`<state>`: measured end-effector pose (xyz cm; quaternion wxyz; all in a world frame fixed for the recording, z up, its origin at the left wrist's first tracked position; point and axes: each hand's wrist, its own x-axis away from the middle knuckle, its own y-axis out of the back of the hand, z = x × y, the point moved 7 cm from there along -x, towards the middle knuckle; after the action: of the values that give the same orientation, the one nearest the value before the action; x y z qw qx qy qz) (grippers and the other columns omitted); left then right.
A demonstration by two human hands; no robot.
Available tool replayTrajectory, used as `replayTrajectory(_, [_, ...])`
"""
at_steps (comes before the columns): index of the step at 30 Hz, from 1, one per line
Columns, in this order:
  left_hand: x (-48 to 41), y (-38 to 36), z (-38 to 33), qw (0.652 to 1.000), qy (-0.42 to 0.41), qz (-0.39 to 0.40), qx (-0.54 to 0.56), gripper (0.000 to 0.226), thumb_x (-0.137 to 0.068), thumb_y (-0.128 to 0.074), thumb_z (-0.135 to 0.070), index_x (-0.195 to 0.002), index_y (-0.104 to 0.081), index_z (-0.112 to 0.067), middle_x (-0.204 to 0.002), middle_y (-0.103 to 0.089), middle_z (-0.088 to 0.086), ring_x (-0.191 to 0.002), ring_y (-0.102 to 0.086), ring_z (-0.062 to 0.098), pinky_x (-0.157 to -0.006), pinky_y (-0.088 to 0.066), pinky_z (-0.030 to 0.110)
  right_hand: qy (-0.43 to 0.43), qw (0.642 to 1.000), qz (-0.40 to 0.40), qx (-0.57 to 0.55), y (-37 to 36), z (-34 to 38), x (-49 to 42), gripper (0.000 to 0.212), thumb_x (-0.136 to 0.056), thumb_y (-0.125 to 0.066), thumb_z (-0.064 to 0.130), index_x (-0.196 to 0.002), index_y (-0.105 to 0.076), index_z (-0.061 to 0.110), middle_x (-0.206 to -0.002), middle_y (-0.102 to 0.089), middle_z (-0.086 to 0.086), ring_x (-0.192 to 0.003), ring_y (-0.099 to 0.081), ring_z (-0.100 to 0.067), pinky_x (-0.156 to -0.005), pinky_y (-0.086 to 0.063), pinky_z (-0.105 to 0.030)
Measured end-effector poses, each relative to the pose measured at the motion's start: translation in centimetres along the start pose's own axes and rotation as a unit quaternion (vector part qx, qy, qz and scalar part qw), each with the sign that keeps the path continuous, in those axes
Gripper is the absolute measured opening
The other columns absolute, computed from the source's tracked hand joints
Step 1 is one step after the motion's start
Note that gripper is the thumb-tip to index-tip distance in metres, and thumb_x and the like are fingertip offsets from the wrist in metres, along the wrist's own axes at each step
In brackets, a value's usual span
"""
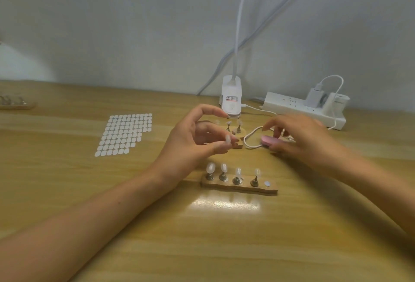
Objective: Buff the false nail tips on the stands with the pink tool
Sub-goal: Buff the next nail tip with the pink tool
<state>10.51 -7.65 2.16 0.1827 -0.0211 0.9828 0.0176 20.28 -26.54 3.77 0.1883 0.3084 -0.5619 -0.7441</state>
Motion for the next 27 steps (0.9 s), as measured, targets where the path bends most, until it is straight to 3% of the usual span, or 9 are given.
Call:
replayTrajectory(2, [0.0, 0.0, 0.0, 1.0, 0.0, 0.0, 0.005, 0.049, -0.08, -0.077, 0.002, -0.12, -0.056, -0.015, -0.094, -0.079, 0.007, -0.093, -0.076, 0.02, -0.078, -0.058, 0.023, 0.012, 0.999, -0.02, -0.038, 0.7, 0.7, 0.3, 0.03, -0.085, -0.065, 0.049, -0.114, -0.062, 0.039, -0.108, -0.055, 0.016, -0.105, -0.051, -0.009, -0.091, -0.04, -0.029])
replayTrajectory(5, [0.1, 0.1, -0.2, 1.0, -0.003, -0.005, 0.01, 0.063, -0.07, -0.082, -0.011, -0.125, -0.054, -0.022, -0.096, -0.078, 0.005, -0.09, -0.077, 0.022, -0.081, -0.059, 0.026, 0.089, 0.97, -0.072, -0.213, 2.7, 4.2, 0.8, 0.03, -0.077, -0.067, 0.048, -0.106, -0.069, 0.039, -0.103, -0.064, 0.017, -0.099, -0.061, -0.007, -0.084, -0.05, -0.019])
replayTrajectory(9, [0.2, 0.1, -0.3, 1.0, -0.005, 0.005, 0.021, 0.076, -0.065, -0.082, -0.015, -0.133, -0.049, -0.028, -0.096, -0.075, 0.0, -0.084, -0.077, 0.022, -0.079, -0.059, 0.026, 0.129, 0.96, -0.017, -0.246, 2.0, 8.1, 1.0, 0.029, -0.073, -0.067, 0.046, -0.099, -0.073, 0.034, -0.097, -0.066, 0.012, -0.091, -0.062, -0.008, -0.075, -0.05, -0.016])
replayTrajectory(15, [0.1, 0.0, -0.4, 0.999, -0.006, 0.02, 0.041, 0.077, -0.065, -0.082, -0.012, -0.134, -0.05, -0.025, -0.084, -0.071, -0.003, -0.082, -0.075, 0.02, -0.078, -0.059, 0.027, 0.11, 0.955, -0.023, -0.275, 1.8, 8.9, 0.6, 0.011, -0.079, -0.077, 0.023, -0.089, -0.074, 0.025, -0.088, -0.066, 0.006, -0.08, -0.059, -0.006, -0.069, -0.045, -0.015])
replayTrajectory(21, [0.3, -0.6, -0.5, 0.999, -0.016, 0.045, 0.018, 0.075, -0.069, -0.081, -0.013, -0.135, -0.049, -0.024, -0.093, -0.074, 0.002, -0.086, -0.076, 0.023, -0.076, -0.06, 0.028, 0.072, 0.926, -0.024, -0.371, 1.1, 7.5, 2.0, 0.022, -0.073, -0.074, 0.041, -0.085, -0.077, 0.022, -0.079, -0.07, 0.016, -0.073, -0.059, -0.004, -0.063, -0.044, -0.018])
replayTrajectory(27, [-0.2, 1.6, -0.5, 0.997, -0.007, -0.062, 0.042, 0.045, -0.084, -0.063, -0.038, -0.124, -0.054, -0.021, -0.093, -0.076, 0.002, -0.076, -0.074, 0.02, -0.063, -0.059, 0.025, -0.003, 0.934, -0.014, -0.356, 0.1, 3.2, 5.2, 0.013, -0.074, -0.073, 0.044, -0.081, -0.077, 0.033, -0.083, -0.073, 0.01, -0.07, -0.054, -0.004, -0.062, -0.042, -0.02])
